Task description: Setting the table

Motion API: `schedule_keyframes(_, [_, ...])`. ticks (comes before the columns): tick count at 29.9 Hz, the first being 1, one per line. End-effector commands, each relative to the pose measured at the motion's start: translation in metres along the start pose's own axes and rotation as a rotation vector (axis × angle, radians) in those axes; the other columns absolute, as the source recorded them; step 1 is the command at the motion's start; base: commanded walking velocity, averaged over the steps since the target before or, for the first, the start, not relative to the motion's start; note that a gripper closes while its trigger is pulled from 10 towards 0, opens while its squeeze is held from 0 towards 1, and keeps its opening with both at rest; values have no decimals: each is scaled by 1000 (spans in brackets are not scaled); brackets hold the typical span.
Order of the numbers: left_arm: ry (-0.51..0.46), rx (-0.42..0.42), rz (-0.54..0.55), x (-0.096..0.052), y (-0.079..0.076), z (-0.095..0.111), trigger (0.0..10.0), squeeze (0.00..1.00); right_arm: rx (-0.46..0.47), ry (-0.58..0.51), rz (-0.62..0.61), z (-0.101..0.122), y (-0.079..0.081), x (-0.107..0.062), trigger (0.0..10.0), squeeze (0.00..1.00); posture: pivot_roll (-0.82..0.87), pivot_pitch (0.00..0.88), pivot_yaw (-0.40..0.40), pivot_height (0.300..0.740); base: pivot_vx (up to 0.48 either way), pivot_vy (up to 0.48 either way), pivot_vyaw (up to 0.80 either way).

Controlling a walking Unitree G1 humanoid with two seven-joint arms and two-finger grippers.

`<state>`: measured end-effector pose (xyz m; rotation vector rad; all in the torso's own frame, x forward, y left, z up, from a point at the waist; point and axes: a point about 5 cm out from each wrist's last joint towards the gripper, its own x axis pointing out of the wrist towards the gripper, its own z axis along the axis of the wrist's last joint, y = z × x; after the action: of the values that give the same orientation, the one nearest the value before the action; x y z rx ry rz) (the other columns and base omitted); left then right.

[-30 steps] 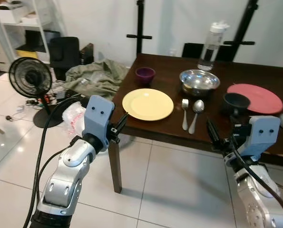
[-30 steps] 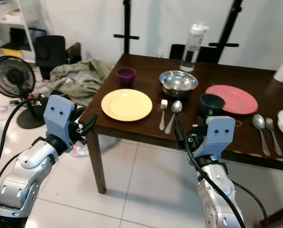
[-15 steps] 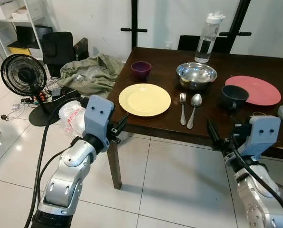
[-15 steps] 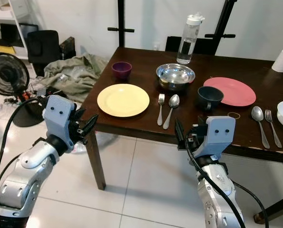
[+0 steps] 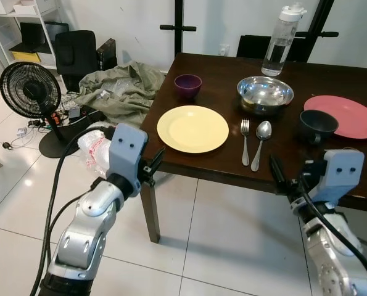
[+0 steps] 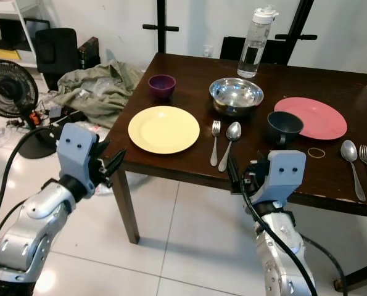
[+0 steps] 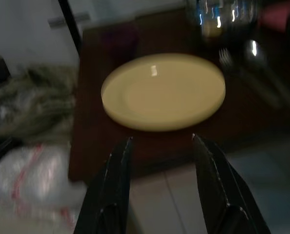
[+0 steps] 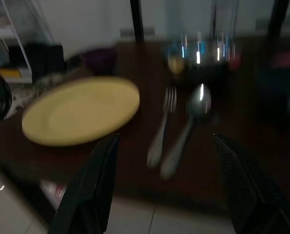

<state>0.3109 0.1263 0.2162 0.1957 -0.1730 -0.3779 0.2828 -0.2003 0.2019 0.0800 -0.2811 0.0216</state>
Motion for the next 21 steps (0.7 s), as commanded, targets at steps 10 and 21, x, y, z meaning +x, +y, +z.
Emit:
schedule_keyframes(10, [255, -50, 32, -44, -15, -59, 10000, 0, 23, 200, -61, -62, 5, -33, 10000, 0, 82, 142, 61, 740, 0, 0, 0])
schedule_keyframes(21, [218, -5, 44, -22, -7, -53, 10000, 0, -5, 136, -67, -53, 6, -14, 10000, 0, 72, 114, 62, 740, 0, 0, 0])
